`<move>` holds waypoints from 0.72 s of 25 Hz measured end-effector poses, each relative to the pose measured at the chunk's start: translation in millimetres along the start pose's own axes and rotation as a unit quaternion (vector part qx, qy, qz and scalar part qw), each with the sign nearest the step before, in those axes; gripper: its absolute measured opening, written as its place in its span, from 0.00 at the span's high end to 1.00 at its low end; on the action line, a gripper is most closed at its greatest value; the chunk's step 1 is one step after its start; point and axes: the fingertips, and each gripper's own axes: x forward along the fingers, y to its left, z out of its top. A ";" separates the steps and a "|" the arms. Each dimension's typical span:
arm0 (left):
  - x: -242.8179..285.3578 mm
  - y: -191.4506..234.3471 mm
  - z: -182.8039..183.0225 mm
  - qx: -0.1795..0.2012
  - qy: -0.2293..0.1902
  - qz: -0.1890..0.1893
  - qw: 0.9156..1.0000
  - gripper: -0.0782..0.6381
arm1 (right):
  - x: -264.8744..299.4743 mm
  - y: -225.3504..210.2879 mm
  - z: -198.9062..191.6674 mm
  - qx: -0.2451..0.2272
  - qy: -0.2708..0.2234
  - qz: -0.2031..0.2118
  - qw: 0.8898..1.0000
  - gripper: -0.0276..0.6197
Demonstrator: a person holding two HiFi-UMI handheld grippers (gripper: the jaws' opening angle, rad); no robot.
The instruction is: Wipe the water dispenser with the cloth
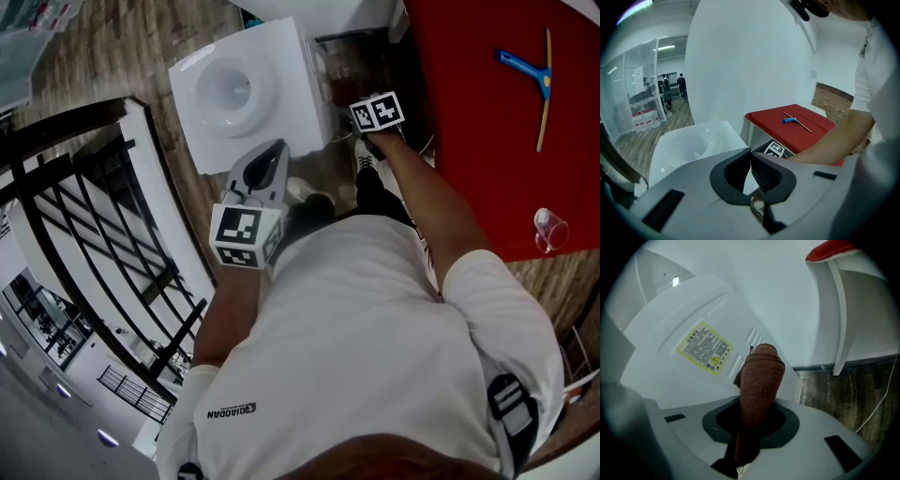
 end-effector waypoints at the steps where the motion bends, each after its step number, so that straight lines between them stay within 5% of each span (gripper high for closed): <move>1: -0.1 0.2 -0.4 0.001 0.001 0.001 1.000 0.89 | 6.3 -3.8 -2.0 0.006 0.003 -0.001 1.000 0.85; 18: -0.7 17.3 -3.9 -0.011 0.006 0.022 1.000 0.89 | 41.2 -44.5 -14.8 0.044 0.047 -0.031 0.997 0.85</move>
